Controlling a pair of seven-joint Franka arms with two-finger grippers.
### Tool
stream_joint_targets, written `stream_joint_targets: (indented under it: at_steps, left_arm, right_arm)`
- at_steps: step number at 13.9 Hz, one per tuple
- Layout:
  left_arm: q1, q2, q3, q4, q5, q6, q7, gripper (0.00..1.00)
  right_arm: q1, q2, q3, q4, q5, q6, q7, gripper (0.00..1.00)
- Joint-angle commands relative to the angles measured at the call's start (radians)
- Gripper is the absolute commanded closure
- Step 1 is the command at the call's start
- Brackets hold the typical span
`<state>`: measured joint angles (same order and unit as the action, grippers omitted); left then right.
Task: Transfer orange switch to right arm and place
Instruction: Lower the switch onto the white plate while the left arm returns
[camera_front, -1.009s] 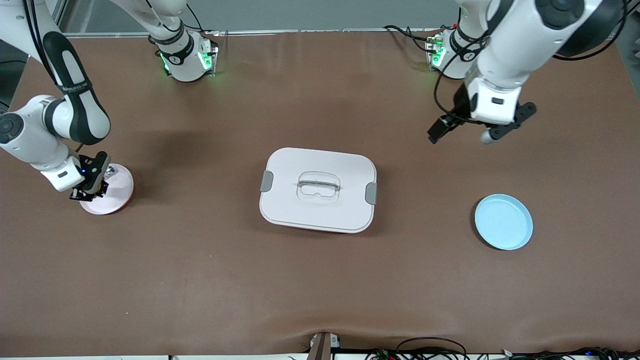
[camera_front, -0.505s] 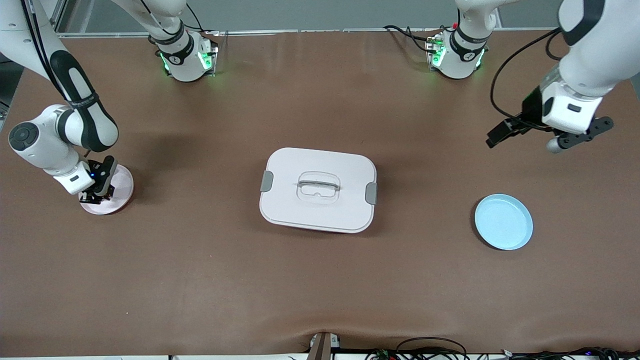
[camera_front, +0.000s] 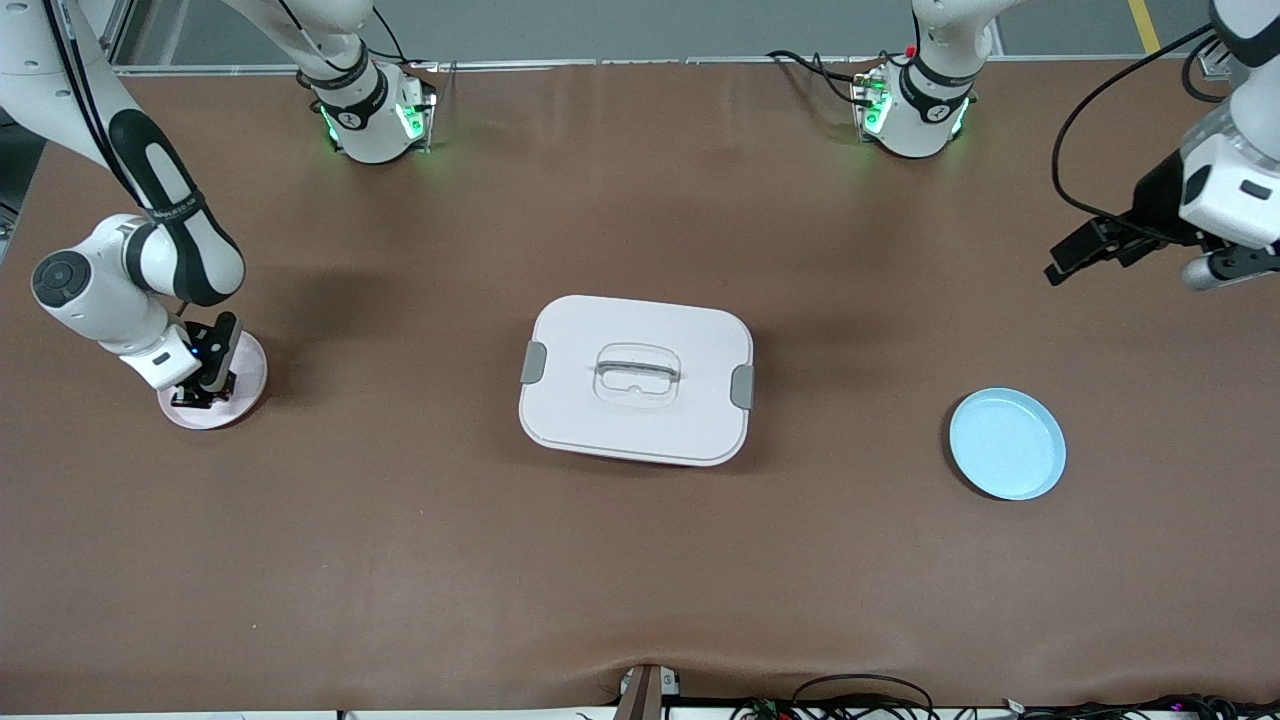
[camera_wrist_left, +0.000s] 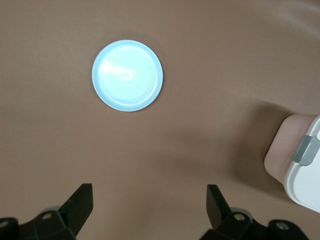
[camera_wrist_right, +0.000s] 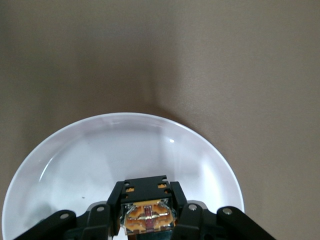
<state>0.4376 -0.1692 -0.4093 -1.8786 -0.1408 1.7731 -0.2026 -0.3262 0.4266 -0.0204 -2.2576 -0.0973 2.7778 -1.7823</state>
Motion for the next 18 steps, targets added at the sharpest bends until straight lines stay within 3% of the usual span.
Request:
stream_joint_targets:
  at_steps: [1,2,3,6,9,15,18]
  left_arm:
    - [0.026,0.003,-0.009,0.061,-0.002,-0.041,0.054,0.00]
    - [0.026,0.008,-0.011,0.070,0.004,-0.041,0.054,0.00]
    - [0.024,0.013,-0.017,0.084,0.024,-0.041,0.054,0.00]
    - [0.016,0.078,-0.023,0.169,0.052,-0.041,0.054,0.00]
    - [0.012,0.118,-0.023,0.243,0.053,-0.057,0.054,0.00]
    - [0.004,0.175,-0.032,0.319,0.076,-0.072,0.051,0.00]
    - [0.006,0.181,-0.037,0.320,0.072,-0.072,0.054,0.00]
  right_arm:
    - [-0.022,0.009,0.016,0.003,-0.021,0.011,-0.003,1.00]
    - [-0.024,0.009,0.016,0.003,-0.019,0.009,0.012,0.89]
    - [-0.022,0.008,0.016,0.003,-0.019,0.005,0.029,0.01]
    - [-0.011,-0.011,0.017,0.007,-0.019,-0.007,0.040,0.00]
    - [0.016,-0.063,0.019,0.026,-0.019,-0.108,0.107,0.00]
    - [0.061,-0.160,0.020,0.243,-0.021,-0.619,0.270,0.00]
    - [0.059,-0.221,0.020,0.306,-0.019,-0.753,0.338,0.00]
